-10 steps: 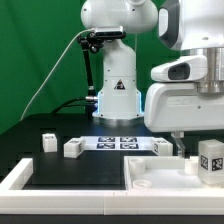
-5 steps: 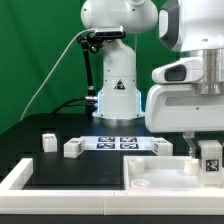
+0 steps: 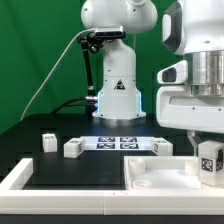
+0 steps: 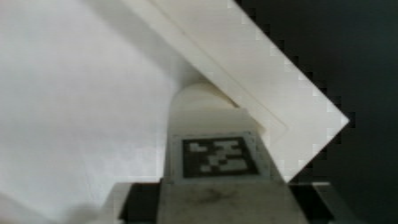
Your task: Assemble one leg
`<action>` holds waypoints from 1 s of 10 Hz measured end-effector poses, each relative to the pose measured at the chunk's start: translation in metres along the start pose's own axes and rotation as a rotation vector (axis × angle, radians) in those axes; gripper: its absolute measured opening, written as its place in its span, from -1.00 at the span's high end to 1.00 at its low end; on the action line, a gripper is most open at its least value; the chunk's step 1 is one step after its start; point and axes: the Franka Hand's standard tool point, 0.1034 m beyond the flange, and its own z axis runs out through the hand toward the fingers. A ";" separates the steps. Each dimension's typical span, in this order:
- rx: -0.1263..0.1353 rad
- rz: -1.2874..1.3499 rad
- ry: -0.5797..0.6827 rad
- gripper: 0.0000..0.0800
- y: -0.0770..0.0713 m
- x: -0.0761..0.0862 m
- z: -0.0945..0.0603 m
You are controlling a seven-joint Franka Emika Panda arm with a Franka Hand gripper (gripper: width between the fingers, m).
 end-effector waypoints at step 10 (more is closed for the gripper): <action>-0.004 0.310 -0.037 -0.46 0.000 0.000 0.000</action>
Offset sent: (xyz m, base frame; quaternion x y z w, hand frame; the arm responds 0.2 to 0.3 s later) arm 0.0071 -0.0171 0.0008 -0.0090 -0.0165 0.2111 0.9773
